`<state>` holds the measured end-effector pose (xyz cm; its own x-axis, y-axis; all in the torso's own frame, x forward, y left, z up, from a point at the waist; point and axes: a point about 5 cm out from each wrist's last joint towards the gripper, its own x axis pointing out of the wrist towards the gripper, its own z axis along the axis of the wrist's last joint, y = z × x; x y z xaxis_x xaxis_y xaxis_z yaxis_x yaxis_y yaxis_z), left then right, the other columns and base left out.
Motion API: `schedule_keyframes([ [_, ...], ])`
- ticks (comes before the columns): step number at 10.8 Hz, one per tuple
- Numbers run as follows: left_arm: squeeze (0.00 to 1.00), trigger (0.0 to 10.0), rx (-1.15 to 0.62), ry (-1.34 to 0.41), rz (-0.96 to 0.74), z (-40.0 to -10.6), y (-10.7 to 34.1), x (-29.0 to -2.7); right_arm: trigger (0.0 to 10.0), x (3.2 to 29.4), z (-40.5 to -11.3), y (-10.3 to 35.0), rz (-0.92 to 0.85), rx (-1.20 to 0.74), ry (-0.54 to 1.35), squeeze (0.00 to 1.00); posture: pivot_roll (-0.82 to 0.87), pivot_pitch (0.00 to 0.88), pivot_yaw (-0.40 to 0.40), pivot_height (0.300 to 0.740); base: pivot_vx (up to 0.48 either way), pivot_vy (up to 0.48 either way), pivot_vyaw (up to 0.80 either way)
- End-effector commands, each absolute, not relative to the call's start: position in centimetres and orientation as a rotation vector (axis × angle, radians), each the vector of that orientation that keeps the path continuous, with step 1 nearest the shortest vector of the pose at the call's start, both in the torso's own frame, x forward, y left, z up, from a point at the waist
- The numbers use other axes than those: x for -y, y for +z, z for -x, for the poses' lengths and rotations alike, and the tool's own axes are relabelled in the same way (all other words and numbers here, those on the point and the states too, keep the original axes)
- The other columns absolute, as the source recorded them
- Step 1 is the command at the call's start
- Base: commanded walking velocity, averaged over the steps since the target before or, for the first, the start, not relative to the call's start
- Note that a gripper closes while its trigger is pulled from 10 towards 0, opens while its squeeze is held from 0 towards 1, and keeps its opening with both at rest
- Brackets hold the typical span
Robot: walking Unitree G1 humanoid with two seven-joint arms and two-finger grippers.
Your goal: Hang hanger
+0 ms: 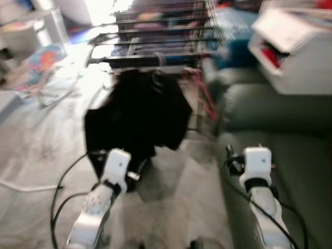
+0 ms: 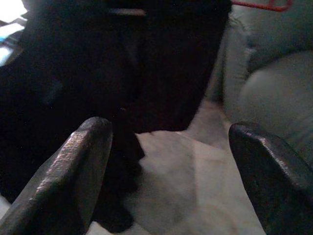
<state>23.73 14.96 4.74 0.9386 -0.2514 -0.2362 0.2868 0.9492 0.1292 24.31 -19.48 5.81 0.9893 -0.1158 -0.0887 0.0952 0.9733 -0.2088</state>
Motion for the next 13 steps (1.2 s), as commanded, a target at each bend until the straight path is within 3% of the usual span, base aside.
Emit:
schedule_keyframes([
  [1,0.0,10.0,-0.165,-0.124,-0.232,-23.7,5.5,-17.8,10.0,19.0,-24.9,6.6,0.222,-0.05,-0.091,0.0,-0.03,0.0,0.036,0.74,0.0,0.0,0.0],
  [3,0.0,10.0,-0.15,0.06,-0.277,-23.1,5.3,-20.7,10.0,18.8,-23.7,5.6,0.238,-0.092,0.003,0.0,-0.02,0.0,-0.004,0.74,0.0,0.0,0.0],
  [5,0.0,10.0,-0.096,0.008,-0.29,-26.1,6.7,-20.2,10.0,17.7,-24.9,5.7,0.223,-0.084,0.069,0.0,0.02,0.0,-0.029,0.74,0.0,0.0,0.0],
  [8,0.0,10.0,-0.032,-0.045,-0.314,-30.1,9.4,-21.1,10.0,17.3,-27.3,6.7,0.215,-0.028,0.064,0.0,0.03,0.0,0.014,0.74,0.0,0.0,0.0],
  [10,0.0,10.0,-0.01,-0.103,-0.3,-32.2,9.7,-19.2,10.0,17.7,-27.0,5.6,0.205,-0.06,0.044,0.0,0.0,0.0,0.015,0.74,0.0,0.0,0.0],
  [13,0.0,10.0,-0.032,-0.16,-0.201,-34.0,8.7,-13.9,10.0,18.7,-28.2,7.1,0.236,-0.016,0.082,0.0,-0.11,0.0,-0.017,0.74,0.0,0.0,0.0],
])
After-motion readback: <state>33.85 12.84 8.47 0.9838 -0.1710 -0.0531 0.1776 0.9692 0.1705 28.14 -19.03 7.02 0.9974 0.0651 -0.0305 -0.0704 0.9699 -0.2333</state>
